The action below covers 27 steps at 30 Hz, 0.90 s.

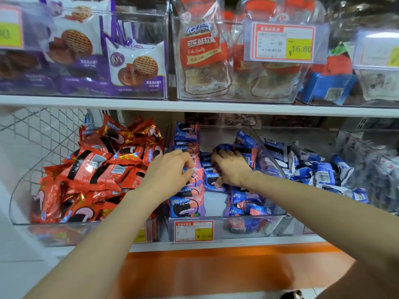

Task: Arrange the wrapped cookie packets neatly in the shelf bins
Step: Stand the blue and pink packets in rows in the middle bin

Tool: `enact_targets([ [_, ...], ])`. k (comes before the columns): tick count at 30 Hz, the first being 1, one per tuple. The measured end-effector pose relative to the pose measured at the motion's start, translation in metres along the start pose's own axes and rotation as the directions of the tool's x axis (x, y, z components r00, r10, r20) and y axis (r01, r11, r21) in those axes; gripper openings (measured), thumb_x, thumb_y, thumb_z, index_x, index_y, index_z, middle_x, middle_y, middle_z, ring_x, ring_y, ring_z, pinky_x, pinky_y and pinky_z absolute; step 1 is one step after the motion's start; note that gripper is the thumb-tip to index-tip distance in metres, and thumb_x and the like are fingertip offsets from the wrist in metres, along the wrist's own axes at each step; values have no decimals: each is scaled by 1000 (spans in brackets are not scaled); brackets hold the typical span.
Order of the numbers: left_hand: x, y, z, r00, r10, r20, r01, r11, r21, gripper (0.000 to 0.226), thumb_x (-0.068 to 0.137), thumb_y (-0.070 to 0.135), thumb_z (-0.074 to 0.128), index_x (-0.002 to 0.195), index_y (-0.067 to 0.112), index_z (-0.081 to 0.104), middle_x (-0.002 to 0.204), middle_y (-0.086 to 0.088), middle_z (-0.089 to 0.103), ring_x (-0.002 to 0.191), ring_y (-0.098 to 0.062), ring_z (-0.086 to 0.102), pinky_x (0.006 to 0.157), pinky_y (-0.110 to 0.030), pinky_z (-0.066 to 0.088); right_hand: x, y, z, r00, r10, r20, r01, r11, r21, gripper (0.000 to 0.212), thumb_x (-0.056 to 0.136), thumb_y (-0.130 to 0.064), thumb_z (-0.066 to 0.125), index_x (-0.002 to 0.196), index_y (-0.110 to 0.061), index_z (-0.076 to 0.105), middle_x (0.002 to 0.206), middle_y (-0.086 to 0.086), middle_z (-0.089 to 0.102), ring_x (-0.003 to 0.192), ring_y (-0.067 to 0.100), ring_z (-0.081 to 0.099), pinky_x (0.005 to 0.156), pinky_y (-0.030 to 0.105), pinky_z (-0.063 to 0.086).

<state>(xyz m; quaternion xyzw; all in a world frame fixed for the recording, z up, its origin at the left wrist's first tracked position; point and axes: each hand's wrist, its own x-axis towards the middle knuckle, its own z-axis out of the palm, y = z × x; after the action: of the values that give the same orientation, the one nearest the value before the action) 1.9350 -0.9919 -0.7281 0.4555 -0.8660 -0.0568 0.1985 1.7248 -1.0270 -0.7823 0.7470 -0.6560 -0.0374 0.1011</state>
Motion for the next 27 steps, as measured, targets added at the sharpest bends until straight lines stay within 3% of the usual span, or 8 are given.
enact_targets([
  [4, 0, 0, 0, 1000, -6, 3, 6, 1000, 2, 13, 92, 29, 54, 102, 21, 59, 107, 5, 56, 95, -14, 57, 80, -27, 37, -2, 3, -1, 995, -104, 10, 104, 995, -2, 51, 75, -43, 72, 118, -24, 53, 127, 5, 47, 119, 27, 43, 102, 38, 26],
  [14, 3, -1, 1, 1000, 5, 9, -5, 1000, 9, 11, 92, 27, 55, 100, 21, 59, 106, 5, 57, 95, -14, 58, 86, -31, 39, 0, 5, -4, 979, -185, 82, 171, 973, 154, 35, 78, -31, 72, 107, -22, 55, 107, 2, 61, 99, 24, 55, 88, 33, 29],
  [27, 4, 4, 4, 1000, 2, 23, -3, 998, 57, 13, 92, 31, 54, 100, 22, 58, 107, 6, 57, 96, -14, 59, 90, -32, 35, -6, -2, -1, 991, -133, 17, 134, 988, -76, 40, 85, -37, 61, 121, -21, 50, 122, 6, 54, 114, 28, 48, 96, 37, 29],
])
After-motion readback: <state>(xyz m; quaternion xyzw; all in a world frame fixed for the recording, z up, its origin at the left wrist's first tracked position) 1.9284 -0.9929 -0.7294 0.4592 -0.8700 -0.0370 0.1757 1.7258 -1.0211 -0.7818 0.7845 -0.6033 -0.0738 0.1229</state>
